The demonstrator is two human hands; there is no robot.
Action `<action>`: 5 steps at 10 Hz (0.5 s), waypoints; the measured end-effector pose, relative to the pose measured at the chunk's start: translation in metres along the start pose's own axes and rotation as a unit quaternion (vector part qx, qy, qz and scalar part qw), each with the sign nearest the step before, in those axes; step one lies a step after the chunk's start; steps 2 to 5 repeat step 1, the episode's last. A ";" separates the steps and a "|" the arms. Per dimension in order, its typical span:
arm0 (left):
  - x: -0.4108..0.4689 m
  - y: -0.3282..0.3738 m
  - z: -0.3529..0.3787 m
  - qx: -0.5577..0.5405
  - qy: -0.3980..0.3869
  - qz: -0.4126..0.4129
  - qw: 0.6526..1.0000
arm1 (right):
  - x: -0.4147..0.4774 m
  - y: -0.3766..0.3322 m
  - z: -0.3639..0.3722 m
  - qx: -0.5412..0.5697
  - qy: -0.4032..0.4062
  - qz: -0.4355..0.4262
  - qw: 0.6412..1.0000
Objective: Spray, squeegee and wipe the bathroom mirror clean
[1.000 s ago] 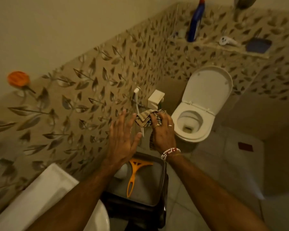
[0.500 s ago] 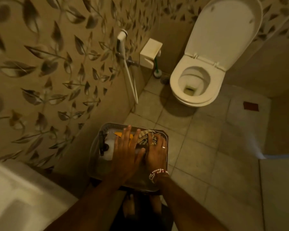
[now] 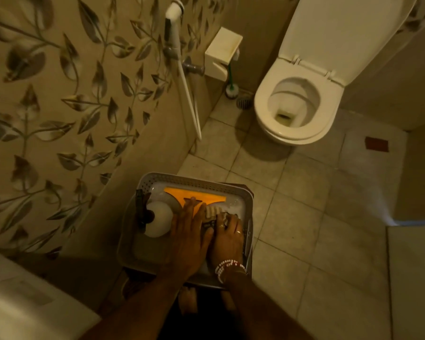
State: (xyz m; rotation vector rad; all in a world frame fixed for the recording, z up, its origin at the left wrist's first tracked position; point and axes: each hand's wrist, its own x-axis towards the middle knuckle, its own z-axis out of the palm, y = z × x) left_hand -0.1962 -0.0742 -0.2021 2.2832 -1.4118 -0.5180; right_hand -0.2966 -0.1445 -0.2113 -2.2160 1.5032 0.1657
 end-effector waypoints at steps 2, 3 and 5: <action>-0.001 0.011 -0.007 -0.017 0.001 0.011 1.000 | -0.006 0.001 -0.028 0.008 -0.021 -0.025 0.999; -0.001 0.011 -0.007 -0.017 0.001 0.011 1.000 | -0.006 0.001 -0.028 0.008 -0.021 -0.025 0.999; -0.001 0.011 -0.007 -0.017 0.001 0.011 1.000 | -0.006 0.001 -0.028 0.008 -0.021 -0.025 0.999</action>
